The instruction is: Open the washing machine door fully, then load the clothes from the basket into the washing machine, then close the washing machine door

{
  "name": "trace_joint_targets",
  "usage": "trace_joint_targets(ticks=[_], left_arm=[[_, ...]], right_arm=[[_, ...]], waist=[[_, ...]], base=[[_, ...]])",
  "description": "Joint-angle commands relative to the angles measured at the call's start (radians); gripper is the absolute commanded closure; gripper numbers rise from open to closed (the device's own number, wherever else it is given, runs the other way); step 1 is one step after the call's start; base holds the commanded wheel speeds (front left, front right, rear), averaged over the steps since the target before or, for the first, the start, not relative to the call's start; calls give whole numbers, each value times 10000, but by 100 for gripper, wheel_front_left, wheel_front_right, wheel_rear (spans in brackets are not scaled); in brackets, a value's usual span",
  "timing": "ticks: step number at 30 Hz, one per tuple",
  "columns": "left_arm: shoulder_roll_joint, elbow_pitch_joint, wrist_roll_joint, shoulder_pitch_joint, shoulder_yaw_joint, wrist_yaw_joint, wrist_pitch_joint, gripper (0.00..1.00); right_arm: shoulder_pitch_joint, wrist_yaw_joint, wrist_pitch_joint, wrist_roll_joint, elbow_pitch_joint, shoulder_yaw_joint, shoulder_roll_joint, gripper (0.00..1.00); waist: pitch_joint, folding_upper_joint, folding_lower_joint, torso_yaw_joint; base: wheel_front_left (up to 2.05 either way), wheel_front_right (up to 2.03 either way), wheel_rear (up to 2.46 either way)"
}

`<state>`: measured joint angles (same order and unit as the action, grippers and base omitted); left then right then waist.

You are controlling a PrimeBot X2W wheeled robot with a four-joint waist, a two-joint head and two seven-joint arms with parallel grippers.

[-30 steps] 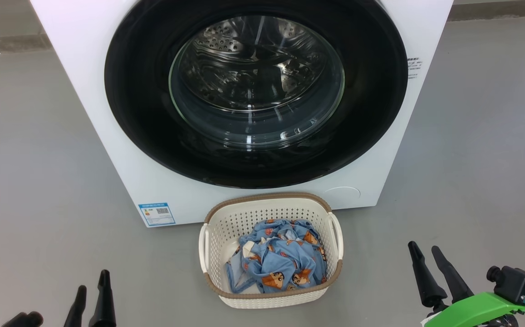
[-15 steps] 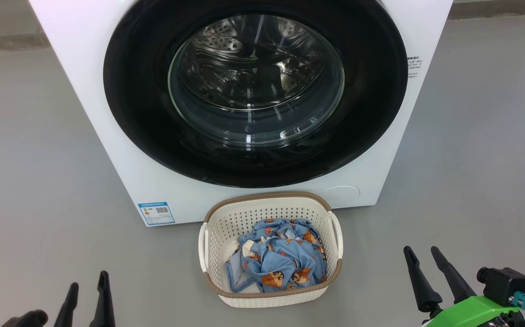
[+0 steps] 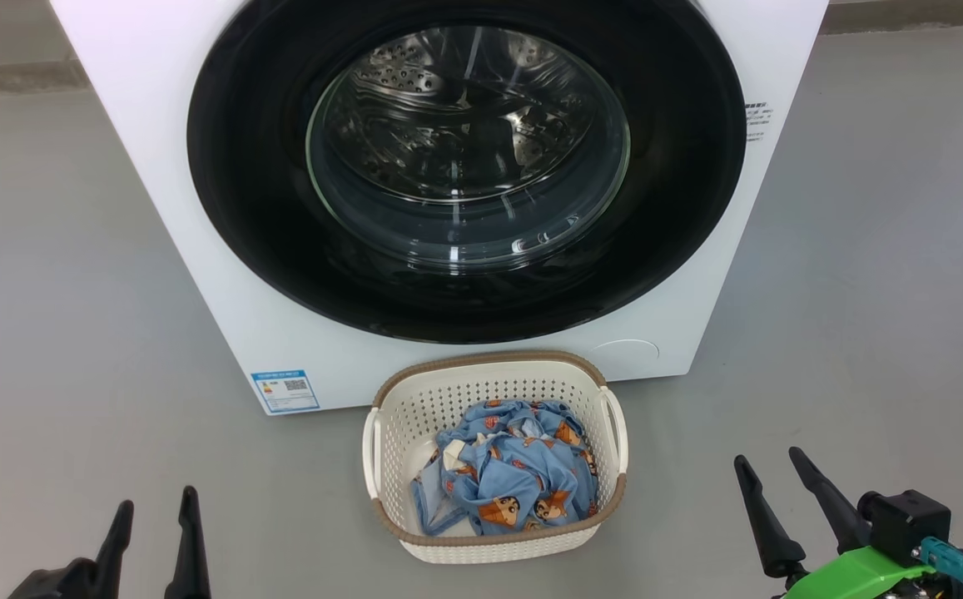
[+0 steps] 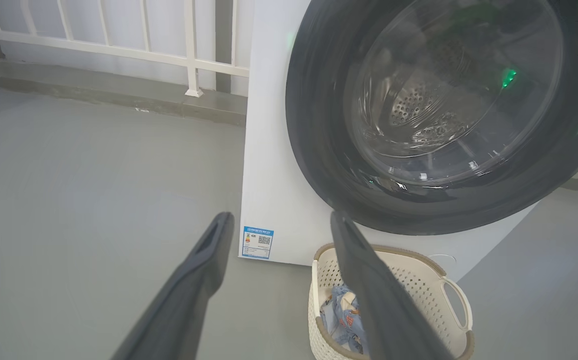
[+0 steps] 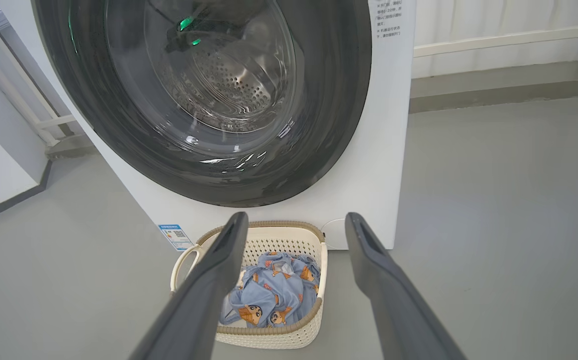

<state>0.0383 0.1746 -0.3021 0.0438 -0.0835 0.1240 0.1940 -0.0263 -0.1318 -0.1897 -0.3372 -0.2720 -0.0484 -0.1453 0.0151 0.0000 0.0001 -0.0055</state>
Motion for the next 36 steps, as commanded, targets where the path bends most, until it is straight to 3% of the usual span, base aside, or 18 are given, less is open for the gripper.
trace_joint_targets(ticks=[1,19,36], left_arm=[[168,-347,373,-104,-336,45,139,0],[167,-560,2506,-67,-643,49,669,0],[141,-473,2487,-83,-727,61,678,0]], right_arm=[[-437,10,-185,376,221,-179,-170,0],[-424,11,-711,2575,240,-82,-176,0],[-371,11,-720,2671,302,175,-70,0]], waist=[[-3,0,0,-2],[22,0,0,-13],[22,0,0,-53]], base=[[0,0,0],[0,0,0],[0,0,0]])
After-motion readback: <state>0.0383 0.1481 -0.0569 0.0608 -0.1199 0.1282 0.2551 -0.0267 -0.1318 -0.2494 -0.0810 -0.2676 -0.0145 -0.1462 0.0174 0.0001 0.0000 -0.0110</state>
